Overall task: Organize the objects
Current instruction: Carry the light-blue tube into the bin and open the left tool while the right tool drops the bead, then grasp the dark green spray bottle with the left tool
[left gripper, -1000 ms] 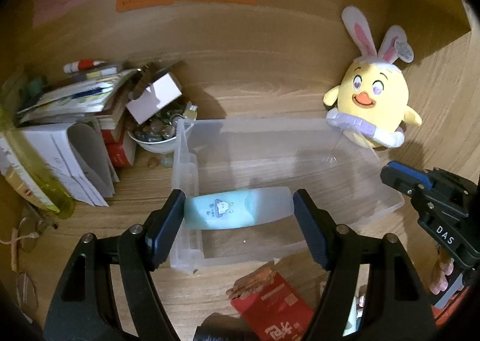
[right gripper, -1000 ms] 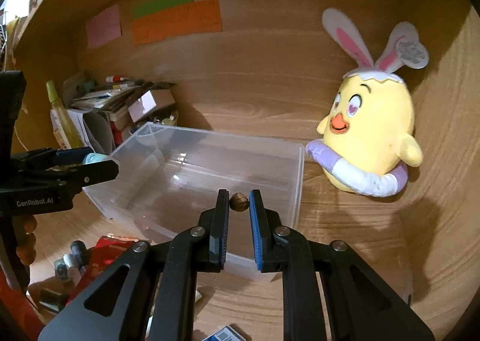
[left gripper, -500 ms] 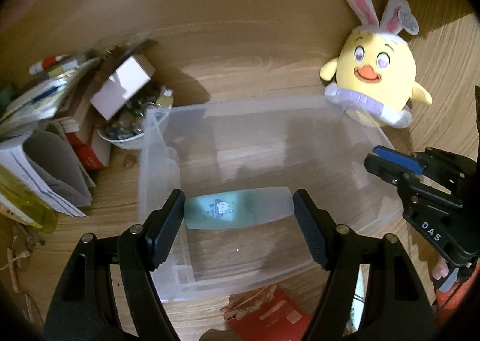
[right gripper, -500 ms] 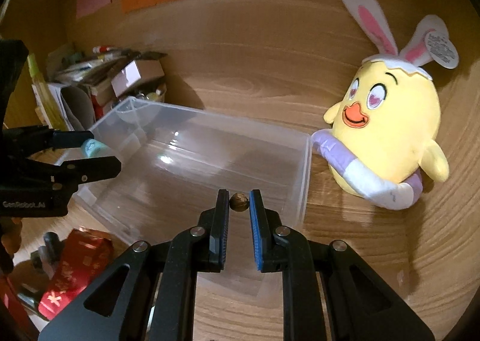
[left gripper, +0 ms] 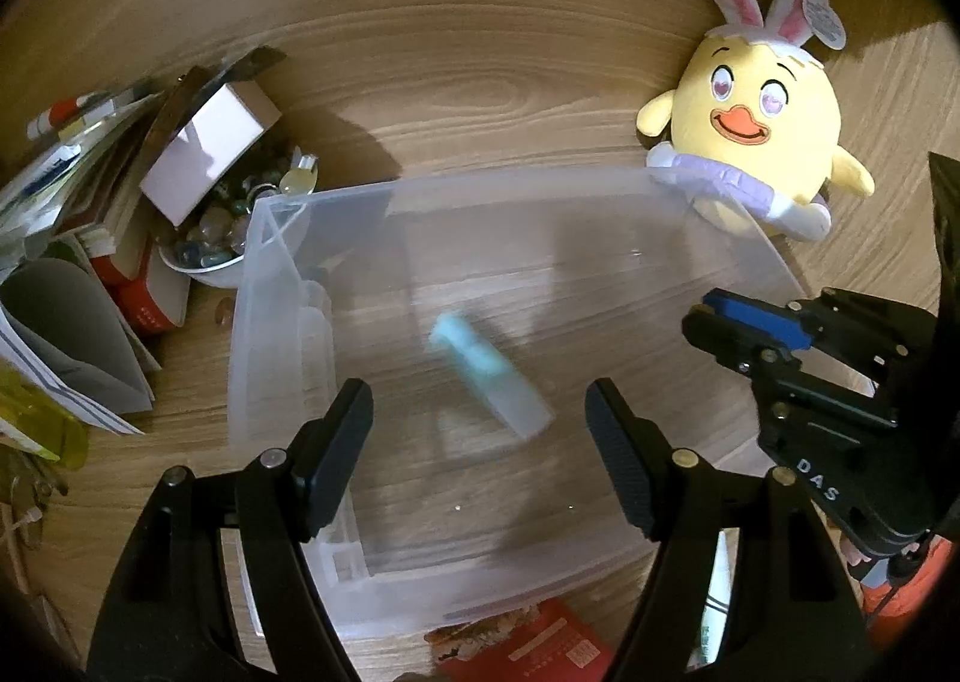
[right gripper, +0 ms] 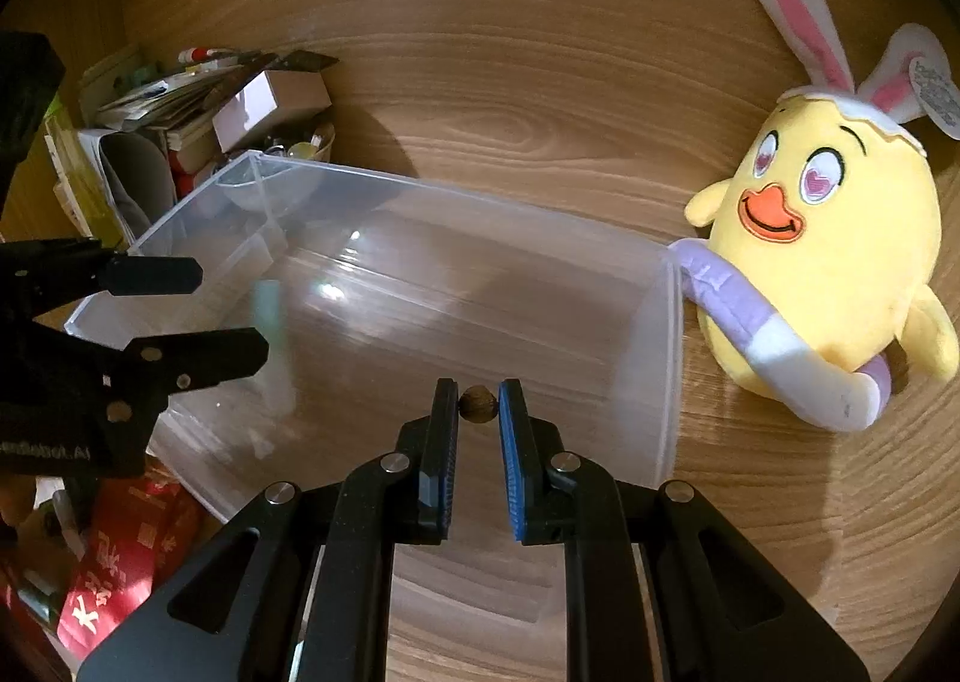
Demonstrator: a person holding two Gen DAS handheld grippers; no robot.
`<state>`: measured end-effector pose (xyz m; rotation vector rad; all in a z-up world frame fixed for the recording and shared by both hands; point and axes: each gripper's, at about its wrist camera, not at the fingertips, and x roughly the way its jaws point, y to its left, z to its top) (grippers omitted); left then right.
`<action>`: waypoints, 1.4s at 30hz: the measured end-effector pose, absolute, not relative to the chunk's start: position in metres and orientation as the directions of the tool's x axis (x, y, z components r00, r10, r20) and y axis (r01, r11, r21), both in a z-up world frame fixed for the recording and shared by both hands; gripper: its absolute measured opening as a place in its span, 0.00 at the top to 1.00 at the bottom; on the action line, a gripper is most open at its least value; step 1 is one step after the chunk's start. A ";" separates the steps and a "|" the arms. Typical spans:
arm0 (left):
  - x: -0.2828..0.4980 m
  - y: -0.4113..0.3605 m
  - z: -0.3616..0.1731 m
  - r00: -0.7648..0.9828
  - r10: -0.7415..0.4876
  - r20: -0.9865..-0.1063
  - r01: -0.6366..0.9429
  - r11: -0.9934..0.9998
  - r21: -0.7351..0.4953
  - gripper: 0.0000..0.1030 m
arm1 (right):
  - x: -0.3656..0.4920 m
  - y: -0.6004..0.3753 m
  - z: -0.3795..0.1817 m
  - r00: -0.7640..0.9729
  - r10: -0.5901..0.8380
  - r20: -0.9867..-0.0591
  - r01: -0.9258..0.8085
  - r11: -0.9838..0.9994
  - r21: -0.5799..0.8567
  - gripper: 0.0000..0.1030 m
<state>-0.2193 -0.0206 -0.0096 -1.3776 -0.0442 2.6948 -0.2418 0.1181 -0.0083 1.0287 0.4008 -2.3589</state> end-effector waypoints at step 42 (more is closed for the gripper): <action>-0.041 -0.045 0.017 -0.717 0.021 -0.697 0.028 -0.998 -0.059 0.19 | -0.144 0.179 0.029 -0.639 -0.377 -0.671 0.536 -0.843 -0.037 0.57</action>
